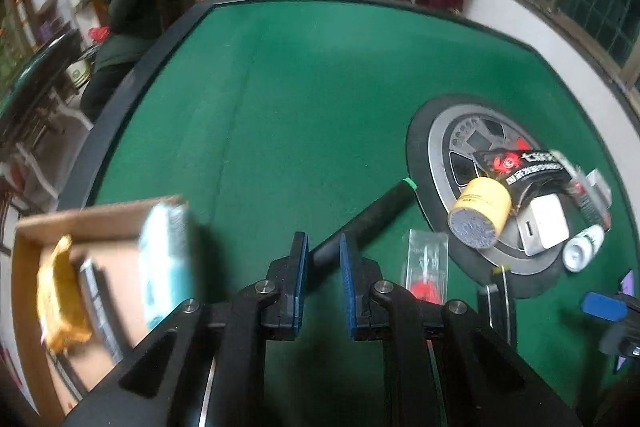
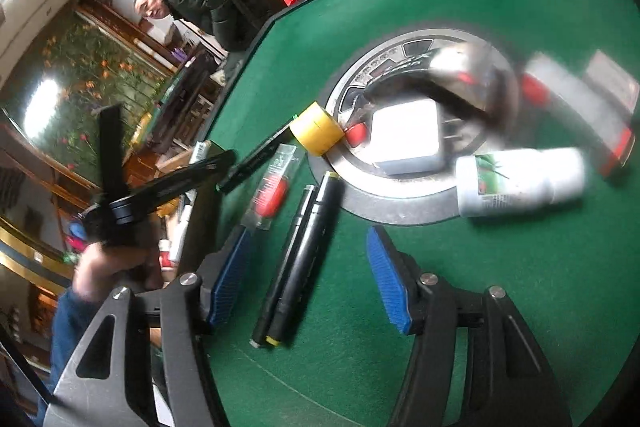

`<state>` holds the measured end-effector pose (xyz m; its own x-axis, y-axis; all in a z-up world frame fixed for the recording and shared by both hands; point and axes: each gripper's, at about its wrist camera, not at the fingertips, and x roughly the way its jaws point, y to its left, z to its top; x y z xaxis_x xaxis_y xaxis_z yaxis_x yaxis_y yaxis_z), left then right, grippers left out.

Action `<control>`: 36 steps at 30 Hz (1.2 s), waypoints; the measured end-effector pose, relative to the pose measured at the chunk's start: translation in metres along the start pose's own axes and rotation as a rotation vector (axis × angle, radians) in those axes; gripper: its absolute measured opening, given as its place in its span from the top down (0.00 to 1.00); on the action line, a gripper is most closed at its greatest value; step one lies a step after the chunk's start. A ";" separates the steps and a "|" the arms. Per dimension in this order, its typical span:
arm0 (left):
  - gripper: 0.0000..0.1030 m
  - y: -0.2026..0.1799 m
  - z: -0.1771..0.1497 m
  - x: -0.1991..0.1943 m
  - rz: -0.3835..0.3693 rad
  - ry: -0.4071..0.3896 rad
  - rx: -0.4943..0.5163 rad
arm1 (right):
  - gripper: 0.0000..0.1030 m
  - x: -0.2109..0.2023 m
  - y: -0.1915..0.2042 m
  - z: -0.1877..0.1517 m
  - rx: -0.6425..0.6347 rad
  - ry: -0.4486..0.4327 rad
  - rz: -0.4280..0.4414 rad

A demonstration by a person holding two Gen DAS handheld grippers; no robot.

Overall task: Organize objects
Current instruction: 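Grasp a green-capped black marker with the left tool while the right tool grasps another black marker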

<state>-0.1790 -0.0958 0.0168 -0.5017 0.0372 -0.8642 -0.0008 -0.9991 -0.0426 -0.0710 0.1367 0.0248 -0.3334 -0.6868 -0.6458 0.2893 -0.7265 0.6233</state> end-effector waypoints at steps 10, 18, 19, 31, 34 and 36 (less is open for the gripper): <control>0.80 0.003 0.007 0.011 0.012 -0.003 -0.007 | 0.42 -0.003 0.001 -0.001 0.003 -0.002 -0.018; 0.70 -0.001 0.000 0.011 -0.022 0.048 0.042 | 0.43 0.011 0.004 -0.011 -0.026 0.037 -0.073; 0.70 -0.004 -0.004 0.015 -0.023 0.070 0.060 | 0.43 0.012 0.003 -0.011 -0.027 0.038 -0.075; 0.89 -0.019 -0.047 -0.014 0.022 0.057 0.030 | 0.43 0.014 0.001 -0.015 -0.074 0.049 -0.173; 0.89 -0.028 -0.066 -0.024 0.015 0.023 -0.008 | 0.43 0.021 0.012 -0.021 -0.158 0.057 -0.210; 0.89 -0.030 -0.075 -0.029 0.009 -0.007 -0.034 | 0.44 0.028 0.019 -0.022 -0.192 0.061 -0.227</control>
<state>-0.0990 -0.0653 0.0056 -0.5072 0.0279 -0.8614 0.0332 -0.9981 -0.0518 -0.0551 0.1033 0.0085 -0.3563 -0.5018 -0.7882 0.3793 -0.8486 0.3688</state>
